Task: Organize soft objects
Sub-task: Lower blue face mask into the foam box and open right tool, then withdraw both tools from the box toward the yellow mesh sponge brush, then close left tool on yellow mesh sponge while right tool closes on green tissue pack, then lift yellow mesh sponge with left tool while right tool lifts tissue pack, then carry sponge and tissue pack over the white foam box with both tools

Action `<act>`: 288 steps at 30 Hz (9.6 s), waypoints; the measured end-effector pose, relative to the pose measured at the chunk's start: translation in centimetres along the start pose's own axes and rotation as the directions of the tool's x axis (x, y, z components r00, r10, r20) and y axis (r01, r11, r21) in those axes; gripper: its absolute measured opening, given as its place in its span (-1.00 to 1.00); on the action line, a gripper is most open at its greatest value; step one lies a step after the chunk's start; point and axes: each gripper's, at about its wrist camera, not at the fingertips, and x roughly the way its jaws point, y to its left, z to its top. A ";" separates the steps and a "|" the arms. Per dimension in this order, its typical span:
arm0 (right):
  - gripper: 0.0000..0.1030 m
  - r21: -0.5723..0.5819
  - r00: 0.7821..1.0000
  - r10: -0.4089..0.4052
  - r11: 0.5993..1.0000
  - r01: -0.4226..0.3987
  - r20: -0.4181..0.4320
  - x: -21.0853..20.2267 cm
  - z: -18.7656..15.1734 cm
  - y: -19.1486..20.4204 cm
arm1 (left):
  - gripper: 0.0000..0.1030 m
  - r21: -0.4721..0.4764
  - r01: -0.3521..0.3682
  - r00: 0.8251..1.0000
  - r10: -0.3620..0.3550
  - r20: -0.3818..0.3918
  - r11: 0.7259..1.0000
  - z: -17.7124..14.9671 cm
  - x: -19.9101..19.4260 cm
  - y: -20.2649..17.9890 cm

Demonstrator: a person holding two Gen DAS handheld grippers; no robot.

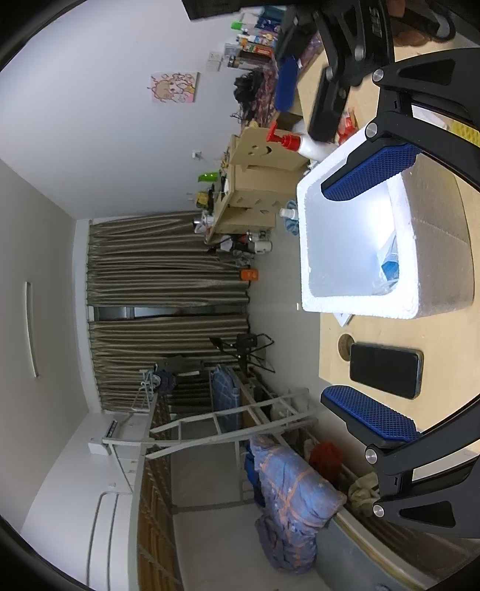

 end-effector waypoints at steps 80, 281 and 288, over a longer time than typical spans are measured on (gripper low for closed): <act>1.00 0.110 0.925 -0.340 0.939 0.325 0.169 -20.6 -10.5 0.1 | 0.99 0.048 0.269 0.954 -0.273 0.125 0.962 -5.4 -16.3 -11.5; -0.22 0.160 0.957 -0.289 0.945 0.286 -0.005 -18.5 -13.1 -3.6 | -0.63 0.095 0.291 0.957 -0.288 -0.044 0.952 -8.7 -15.3 -12.7; -0.22 0.129 0.961 -0.272 0.956 0.263 0.056 -20.0 -12.1 -1.4 | -0.63 0.091 0.261 0.963 -0.265 0.040 0.961 -7.4 -18.8 -11.1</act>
